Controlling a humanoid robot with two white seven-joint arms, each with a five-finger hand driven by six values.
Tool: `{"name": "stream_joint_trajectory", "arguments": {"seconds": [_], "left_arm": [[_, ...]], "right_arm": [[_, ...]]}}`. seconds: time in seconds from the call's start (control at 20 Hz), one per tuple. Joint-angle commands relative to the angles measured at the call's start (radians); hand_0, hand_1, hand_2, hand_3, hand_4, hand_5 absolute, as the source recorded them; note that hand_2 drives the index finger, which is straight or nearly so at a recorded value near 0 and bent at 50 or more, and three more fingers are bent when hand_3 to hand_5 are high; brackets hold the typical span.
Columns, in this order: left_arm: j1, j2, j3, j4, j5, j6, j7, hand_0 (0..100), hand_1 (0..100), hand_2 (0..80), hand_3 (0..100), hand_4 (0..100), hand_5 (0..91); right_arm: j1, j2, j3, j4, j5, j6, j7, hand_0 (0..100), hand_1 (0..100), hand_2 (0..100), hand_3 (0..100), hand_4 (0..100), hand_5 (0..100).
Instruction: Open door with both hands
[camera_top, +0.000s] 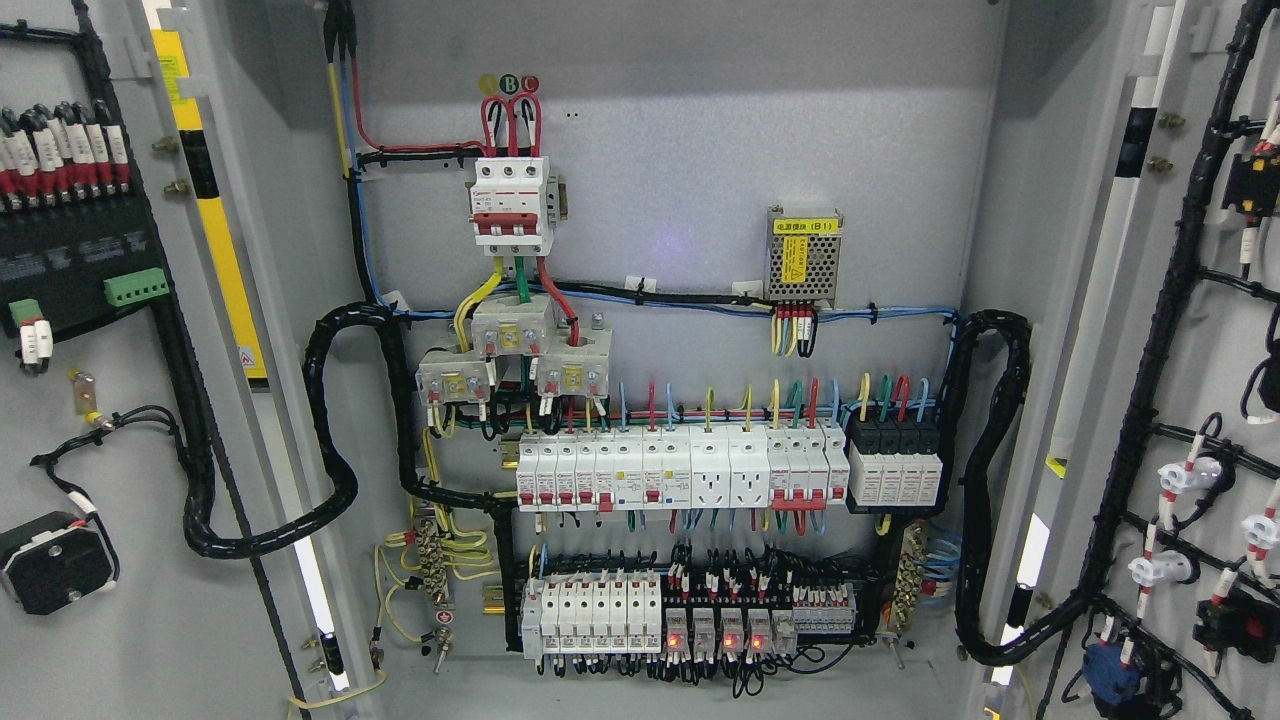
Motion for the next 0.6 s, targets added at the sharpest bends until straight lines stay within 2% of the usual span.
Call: {"name": "stream_joint_trajectory", "arguments": {"seconds": [0.0,0.25,0.4,0.55], "left_arm": [[-0.024,-0.022,-0.173,0.269,0.0,0.031,0.017,29,20,0.0,0,0,0.0],[-0.024,-0.023,-0.179,0.269,-0.002,0.034,0.019,31,20,0.0,0,0,0.0],[-0.024,-0.023,-0.207,0.269,-0.002,0.034,0.019,31,20,0.0,0,0,0.0],[-0.024,-0.023,-0.214,0.268,-0.002,0.034,0.02,31,19,0.0,0,0,0.0]], "right_arm": [[-0.022,0.04,0.02,0.153,0.105,0.103,-0.042,21,11,0,0,0,0],[-0.039,0.061,0.021,0.159,0.191,0.218,-0.112,21,11,0,0,0,0],[-0.071,0.08,0.02,0.203,0.196,0.27,-0.12,21,11,0,0,0,0],[-0.079,0.081,0.02,0.23,0.196,0.272,-0.12,21,11,0,0,0,0]]}}
